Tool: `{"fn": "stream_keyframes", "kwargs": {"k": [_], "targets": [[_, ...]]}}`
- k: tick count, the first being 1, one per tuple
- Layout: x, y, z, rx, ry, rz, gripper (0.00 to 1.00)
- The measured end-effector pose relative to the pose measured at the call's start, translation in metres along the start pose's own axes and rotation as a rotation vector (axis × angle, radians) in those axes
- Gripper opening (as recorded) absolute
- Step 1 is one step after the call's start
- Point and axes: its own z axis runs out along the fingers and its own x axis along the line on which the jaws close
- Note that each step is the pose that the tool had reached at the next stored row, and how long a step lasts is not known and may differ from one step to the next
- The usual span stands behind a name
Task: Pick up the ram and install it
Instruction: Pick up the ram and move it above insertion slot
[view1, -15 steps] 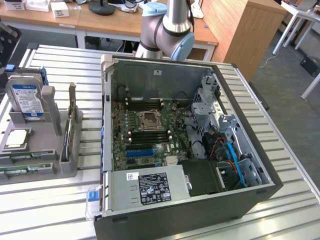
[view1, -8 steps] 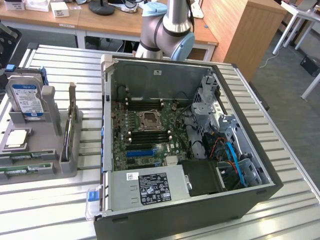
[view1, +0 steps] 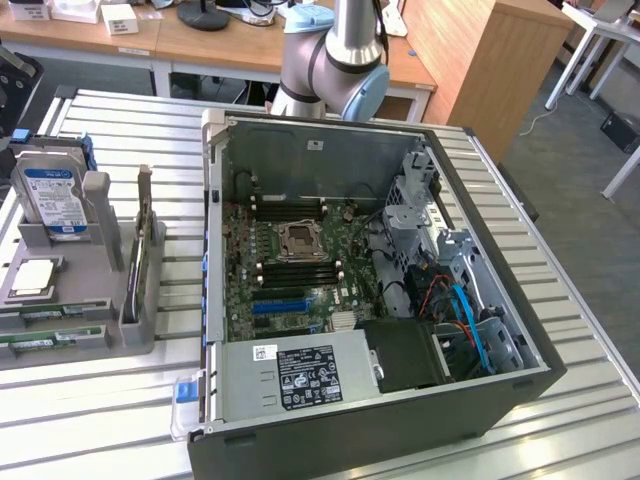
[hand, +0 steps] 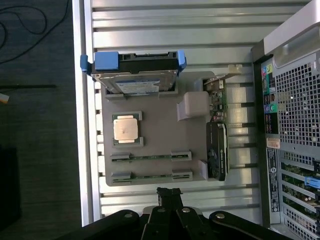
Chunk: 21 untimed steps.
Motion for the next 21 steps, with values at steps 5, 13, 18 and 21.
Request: {"fn": "stream_keyframes", "kwargs": {"k": [5, 13, 18, 21], "targets": [[0.0000, 0.0000, 0.0000, -0.0002, 0.0005, -0.011, 0.11], [0.0000, 0.0000, 0.0001, 0.0002, 0.0061, -0.147, 0.11], [0.0001, 0.0000, 0.0001, 0.0008, 0.0099, -0.239, 0.11], [0.0000, 0.0000, 0.0001, -0.0002, 0.0121, -0.293, 0.11]]}}
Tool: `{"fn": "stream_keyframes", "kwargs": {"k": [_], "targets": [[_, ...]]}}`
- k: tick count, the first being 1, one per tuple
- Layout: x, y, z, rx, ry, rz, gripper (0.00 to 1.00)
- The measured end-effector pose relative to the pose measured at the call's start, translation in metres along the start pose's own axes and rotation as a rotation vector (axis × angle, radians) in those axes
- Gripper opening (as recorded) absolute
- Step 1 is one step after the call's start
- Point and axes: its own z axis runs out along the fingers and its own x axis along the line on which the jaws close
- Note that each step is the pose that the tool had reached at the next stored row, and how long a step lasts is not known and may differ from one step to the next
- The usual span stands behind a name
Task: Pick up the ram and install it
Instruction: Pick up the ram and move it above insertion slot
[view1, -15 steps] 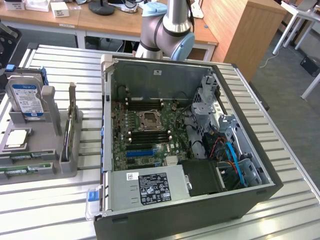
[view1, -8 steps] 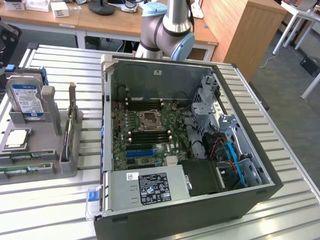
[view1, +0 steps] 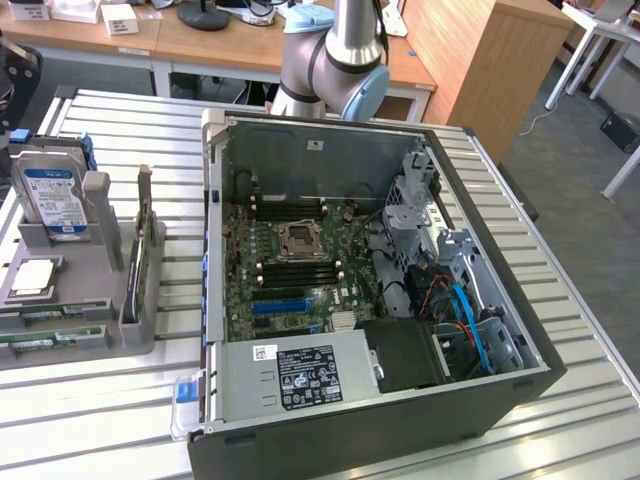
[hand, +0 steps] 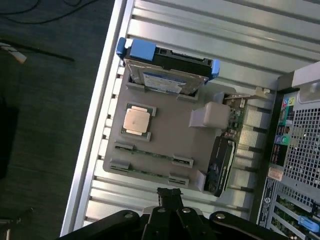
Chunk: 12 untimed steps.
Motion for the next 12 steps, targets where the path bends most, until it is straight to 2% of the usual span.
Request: {"fn": "stream_keyframes", "kwargs": {"k": [12], "targets": [[0.0000, 0.0000, 0.0003, -0.0045, 0.0081, -0.218, 0.11]]}}
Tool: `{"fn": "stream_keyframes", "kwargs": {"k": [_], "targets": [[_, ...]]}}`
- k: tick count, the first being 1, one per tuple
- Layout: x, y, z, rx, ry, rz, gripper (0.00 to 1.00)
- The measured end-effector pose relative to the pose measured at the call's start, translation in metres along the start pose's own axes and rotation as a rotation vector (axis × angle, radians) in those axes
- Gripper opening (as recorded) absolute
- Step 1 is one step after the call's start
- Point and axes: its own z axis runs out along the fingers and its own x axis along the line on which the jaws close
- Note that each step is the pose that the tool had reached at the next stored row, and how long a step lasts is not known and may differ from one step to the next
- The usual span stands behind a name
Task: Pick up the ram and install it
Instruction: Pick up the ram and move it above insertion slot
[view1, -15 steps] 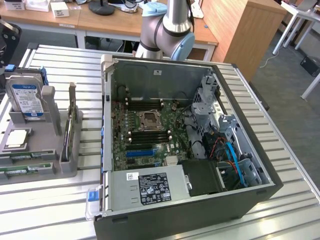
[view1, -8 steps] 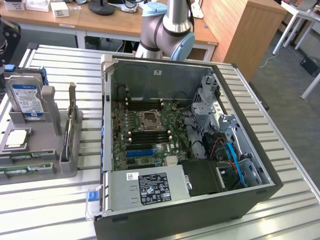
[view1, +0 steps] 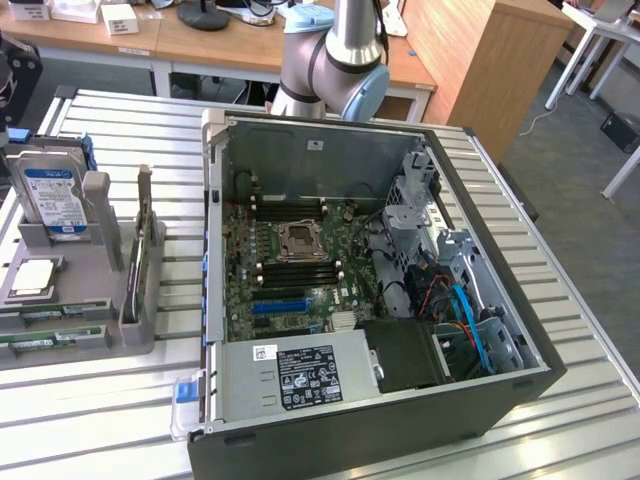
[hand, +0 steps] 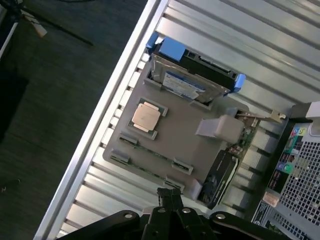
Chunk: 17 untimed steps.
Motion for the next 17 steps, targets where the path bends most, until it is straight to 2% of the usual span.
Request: {"fn": "stream_keyframes", "kwargs": {"k": [17], "targets": [[0.0000, 0.0000, 0.0003, -0.0055, 0.0115, -0.306, 0.11]]}}
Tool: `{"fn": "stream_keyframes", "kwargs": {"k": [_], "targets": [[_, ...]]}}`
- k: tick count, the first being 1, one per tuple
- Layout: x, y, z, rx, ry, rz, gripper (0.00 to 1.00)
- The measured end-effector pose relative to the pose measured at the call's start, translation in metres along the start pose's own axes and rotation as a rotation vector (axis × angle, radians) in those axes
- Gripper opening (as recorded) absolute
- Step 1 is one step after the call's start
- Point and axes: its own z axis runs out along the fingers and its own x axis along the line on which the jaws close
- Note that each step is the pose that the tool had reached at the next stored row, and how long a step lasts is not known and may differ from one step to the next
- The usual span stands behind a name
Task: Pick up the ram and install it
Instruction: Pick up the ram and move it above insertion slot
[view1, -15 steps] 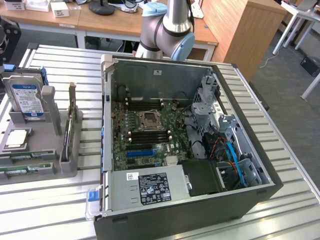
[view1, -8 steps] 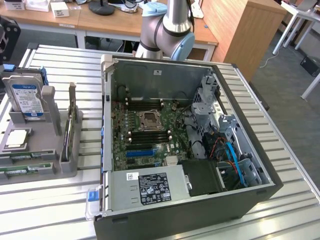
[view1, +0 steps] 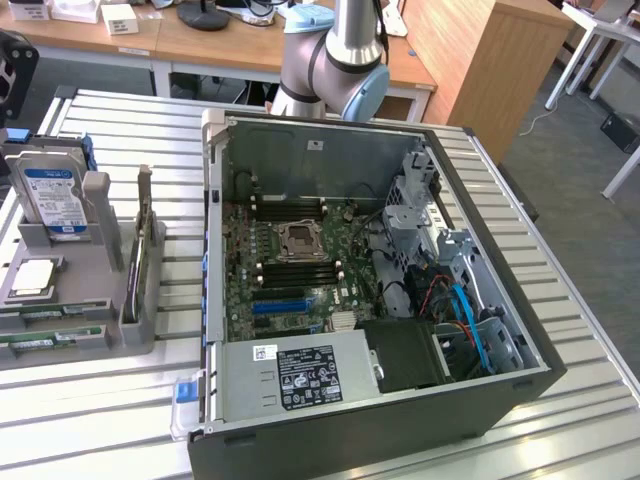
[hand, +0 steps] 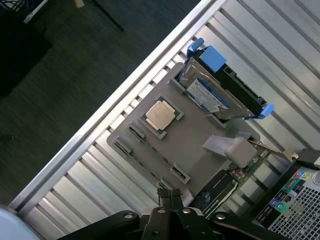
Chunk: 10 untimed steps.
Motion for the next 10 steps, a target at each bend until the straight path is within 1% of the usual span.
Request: {"fn": "stream_keyframes", "kwargs": {"k": [10], "targets": [[0.0000, 0.0000, 0.0005, -0.0031, 0.0073, -0.181, 0.11]]}}
